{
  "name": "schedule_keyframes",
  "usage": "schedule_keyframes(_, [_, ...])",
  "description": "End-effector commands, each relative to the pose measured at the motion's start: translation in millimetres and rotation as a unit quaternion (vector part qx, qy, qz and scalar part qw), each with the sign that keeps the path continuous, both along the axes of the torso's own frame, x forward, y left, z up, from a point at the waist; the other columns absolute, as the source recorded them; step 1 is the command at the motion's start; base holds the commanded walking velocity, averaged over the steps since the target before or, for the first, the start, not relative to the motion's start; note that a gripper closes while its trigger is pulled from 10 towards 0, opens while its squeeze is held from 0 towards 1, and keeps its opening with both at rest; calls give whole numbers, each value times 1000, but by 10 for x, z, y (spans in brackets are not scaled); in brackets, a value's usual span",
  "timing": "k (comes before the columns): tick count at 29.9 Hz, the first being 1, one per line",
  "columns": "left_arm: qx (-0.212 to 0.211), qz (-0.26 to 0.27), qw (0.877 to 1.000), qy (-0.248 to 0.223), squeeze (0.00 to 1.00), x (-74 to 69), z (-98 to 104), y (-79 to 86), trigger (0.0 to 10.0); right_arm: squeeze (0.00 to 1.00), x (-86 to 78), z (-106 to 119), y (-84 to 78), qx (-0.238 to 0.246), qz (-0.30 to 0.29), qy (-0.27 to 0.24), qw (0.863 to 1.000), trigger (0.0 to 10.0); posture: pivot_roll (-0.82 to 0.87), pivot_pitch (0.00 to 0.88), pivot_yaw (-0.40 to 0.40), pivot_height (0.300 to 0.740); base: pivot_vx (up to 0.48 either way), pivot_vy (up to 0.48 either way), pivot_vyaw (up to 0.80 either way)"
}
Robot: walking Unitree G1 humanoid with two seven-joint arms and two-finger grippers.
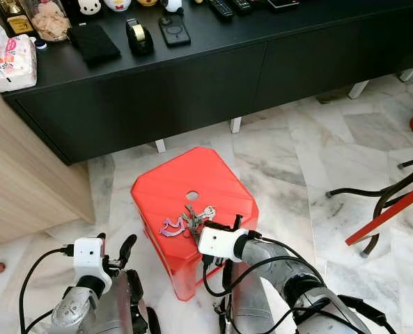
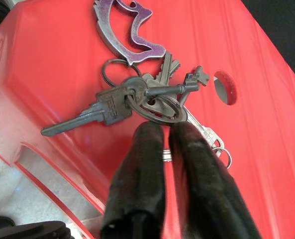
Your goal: Hang keys on a hook
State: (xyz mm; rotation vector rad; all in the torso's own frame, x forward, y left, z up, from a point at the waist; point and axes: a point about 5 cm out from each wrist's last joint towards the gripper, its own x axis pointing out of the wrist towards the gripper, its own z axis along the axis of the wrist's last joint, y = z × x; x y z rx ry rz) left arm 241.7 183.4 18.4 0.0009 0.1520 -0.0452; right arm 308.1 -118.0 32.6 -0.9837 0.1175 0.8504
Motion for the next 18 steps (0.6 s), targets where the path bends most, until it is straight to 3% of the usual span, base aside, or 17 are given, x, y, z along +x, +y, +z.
schedule_keyframes(1, [4,0,1000,18,0,-58,-59,7,10000,0,-61,-66,15,-5,9,7,1000,0,-92,239,-11,593,0,0,0])
schedule_keyframes(13, [8,4,999,36,0,-48,-147,89,10000,0,-64,-64,21,5,2,2,1000,0,-93,235,-6,593,0,0,0])
schedule_keyframes(18, [11,4,999,45,0,-37,-187,109,10000,0,-21,-20,7,35,-27,1,999,0,-92,232,-4,593,0,0,0])
